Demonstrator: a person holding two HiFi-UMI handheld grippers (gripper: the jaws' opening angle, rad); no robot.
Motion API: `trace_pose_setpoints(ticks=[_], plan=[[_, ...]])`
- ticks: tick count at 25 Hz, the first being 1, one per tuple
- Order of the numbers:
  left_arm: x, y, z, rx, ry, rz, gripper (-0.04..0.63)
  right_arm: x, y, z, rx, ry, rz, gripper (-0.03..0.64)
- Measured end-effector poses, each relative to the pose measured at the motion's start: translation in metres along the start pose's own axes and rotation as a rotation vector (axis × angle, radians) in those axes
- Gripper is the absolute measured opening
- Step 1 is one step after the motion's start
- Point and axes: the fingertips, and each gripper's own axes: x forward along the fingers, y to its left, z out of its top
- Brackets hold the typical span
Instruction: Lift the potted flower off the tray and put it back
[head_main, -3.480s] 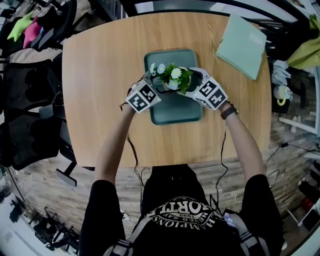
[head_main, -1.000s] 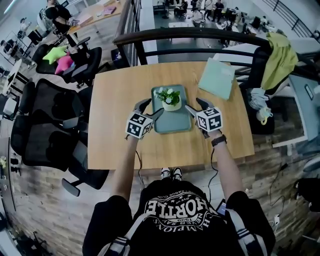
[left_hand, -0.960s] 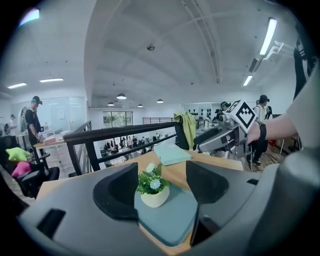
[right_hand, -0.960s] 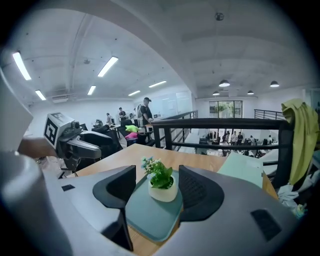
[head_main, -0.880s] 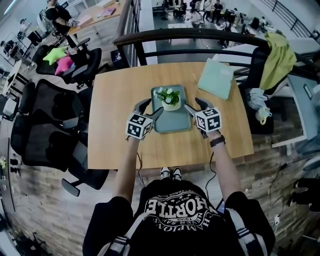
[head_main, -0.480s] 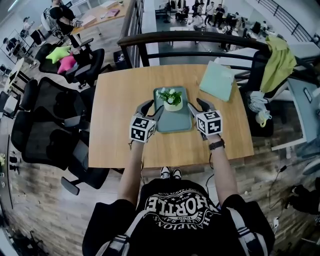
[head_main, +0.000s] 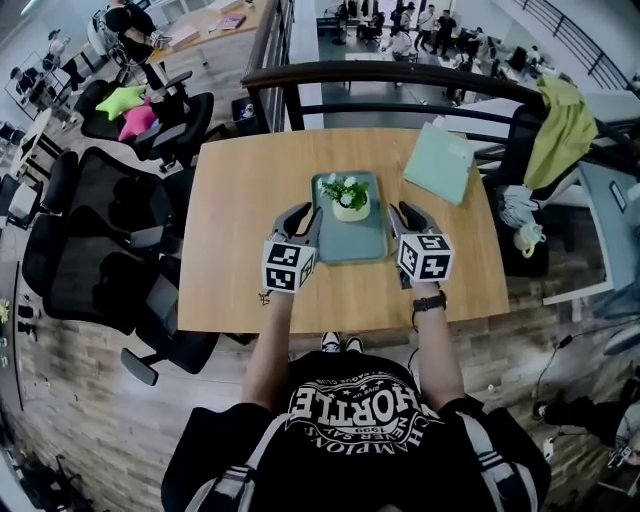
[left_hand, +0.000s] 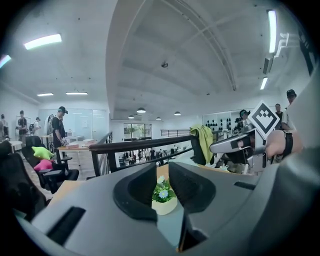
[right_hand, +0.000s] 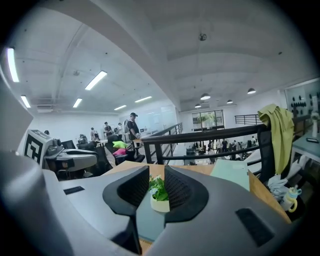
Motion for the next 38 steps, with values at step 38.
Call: trace_pose_setpoints(ticks=[38], plan=[[-0.007,0.011,-0.003,-0.023,-0.068,0.079,0.021,-0.004,0.015,0.004,-0.035,-0.102,-0.023,0.02]])
